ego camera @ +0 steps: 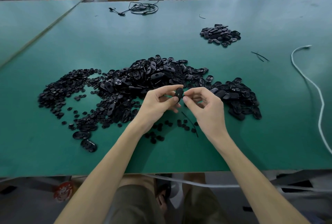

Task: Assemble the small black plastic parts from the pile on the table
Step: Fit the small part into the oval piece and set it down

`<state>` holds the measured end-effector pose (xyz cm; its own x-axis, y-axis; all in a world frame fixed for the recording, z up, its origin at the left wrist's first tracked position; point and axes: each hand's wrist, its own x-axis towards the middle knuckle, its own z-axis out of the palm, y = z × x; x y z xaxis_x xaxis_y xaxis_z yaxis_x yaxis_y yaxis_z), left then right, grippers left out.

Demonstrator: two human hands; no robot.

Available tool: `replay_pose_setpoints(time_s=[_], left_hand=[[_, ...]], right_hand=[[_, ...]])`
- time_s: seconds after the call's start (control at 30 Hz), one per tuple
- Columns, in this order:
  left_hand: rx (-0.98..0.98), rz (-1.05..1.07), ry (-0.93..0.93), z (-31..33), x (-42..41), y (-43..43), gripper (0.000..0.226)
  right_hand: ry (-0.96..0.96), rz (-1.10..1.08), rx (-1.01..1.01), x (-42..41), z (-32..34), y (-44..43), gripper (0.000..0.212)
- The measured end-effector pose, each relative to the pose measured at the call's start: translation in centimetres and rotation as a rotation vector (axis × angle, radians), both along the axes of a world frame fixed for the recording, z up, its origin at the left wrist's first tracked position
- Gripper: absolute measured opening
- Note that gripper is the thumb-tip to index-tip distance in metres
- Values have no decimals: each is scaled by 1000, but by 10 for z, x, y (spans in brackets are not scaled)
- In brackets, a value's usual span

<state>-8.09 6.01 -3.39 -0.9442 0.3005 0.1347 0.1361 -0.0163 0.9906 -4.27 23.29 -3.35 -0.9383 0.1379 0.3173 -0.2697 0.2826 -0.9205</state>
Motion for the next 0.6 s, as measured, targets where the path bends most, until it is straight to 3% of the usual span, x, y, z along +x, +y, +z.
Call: replay_pose_setpoints(time_s=[0.23, 0.6], left_hand=[[-11, 13, -4, 0, 1, -1, 24], [-17, -29, -23, 1, 2, -2, 25]], right_hand=[[-10, -49, 22, 1, 0, 1, 12], [-39, -61, 51, 2, 2, 0, 10]])
